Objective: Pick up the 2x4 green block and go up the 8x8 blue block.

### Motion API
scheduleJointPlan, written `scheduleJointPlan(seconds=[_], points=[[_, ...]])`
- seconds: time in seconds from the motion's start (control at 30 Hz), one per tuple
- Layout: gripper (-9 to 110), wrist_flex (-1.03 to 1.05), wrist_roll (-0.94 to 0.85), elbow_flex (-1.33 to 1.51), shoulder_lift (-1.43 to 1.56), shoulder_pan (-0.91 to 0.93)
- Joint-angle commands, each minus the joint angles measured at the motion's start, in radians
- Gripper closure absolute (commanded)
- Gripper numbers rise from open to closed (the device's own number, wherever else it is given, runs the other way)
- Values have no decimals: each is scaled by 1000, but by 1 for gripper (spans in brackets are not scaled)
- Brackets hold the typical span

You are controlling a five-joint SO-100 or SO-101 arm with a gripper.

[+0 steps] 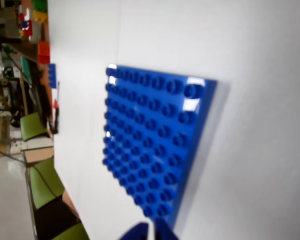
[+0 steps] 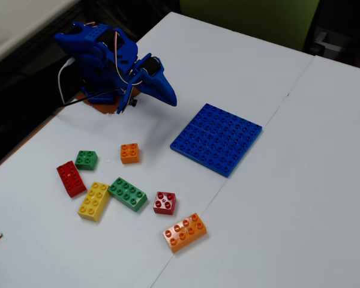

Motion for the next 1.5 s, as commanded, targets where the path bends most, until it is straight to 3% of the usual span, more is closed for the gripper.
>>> scheduleJointPlan(seconds=[0.0,0.63,0.77,0.93,1.07,1.27,1.47], points=[[101,3,-5,40,41,-2],[101,3,-49,40,41,-23],[101,-23,-337,40,41,-35],[101,18,-1062,37,41,-52],[101,147,-1396,37,41,-26],[101,322,-1597,-38,41,18],[101,589,-1595,-287,-11,2]])
